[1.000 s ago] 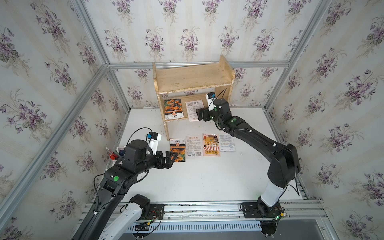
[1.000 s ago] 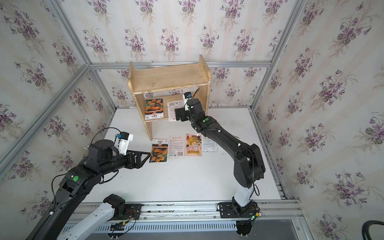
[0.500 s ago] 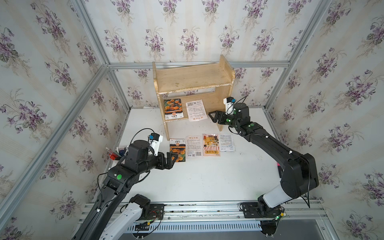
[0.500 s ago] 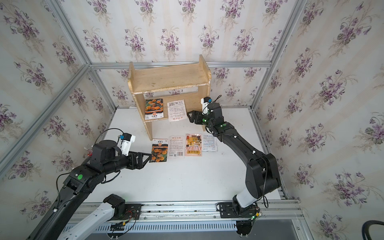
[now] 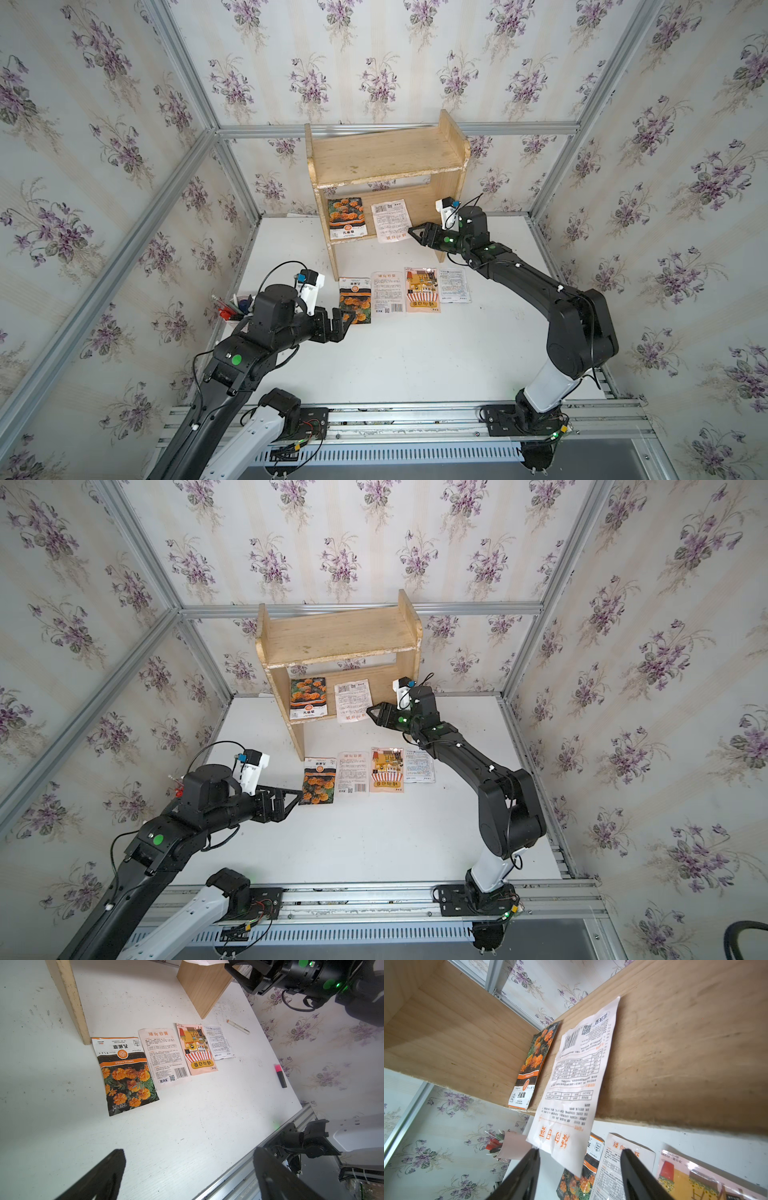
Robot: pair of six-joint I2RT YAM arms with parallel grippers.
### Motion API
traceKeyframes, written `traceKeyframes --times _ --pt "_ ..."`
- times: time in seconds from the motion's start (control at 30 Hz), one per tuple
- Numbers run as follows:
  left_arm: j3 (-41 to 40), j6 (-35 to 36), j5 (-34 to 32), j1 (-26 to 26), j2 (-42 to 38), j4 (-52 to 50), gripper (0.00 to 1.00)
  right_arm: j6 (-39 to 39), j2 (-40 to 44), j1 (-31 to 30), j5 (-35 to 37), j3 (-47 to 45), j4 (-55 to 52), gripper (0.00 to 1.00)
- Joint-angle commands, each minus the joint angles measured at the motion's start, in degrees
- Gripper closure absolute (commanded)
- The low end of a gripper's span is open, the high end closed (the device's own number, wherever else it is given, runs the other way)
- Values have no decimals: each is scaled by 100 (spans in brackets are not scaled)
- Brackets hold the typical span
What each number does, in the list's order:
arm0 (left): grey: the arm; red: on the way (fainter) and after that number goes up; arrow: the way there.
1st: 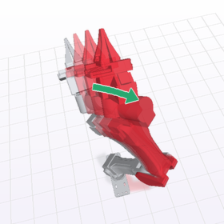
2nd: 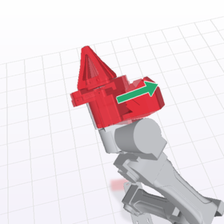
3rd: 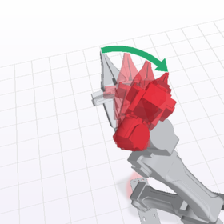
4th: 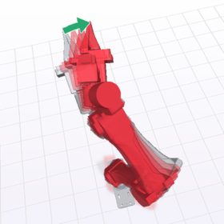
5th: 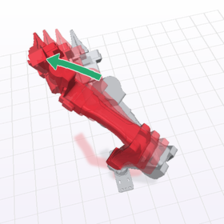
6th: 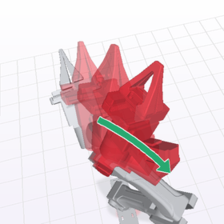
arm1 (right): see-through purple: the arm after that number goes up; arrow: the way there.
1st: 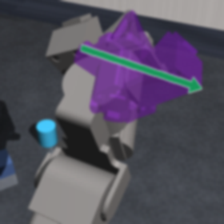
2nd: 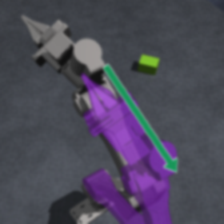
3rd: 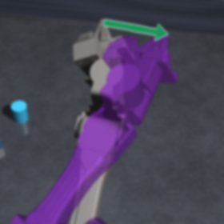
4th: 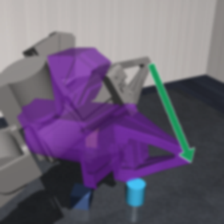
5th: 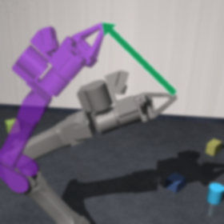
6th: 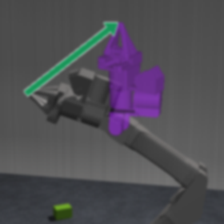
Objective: Take the seed bag off the shelf
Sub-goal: Pick up the seed packet from the shelf.
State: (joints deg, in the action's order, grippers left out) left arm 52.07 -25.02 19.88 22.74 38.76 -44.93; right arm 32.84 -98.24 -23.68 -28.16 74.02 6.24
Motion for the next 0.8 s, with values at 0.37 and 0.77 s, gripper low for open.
traceKeyframes --times 0.37,0.77 --pt "-92 59 34 -6 35 260 0 169 -462 -77 -365 485 246 60" --pt "-194 12 34 -2 13 345 0 171 -525 -84 -335 561 169 93"
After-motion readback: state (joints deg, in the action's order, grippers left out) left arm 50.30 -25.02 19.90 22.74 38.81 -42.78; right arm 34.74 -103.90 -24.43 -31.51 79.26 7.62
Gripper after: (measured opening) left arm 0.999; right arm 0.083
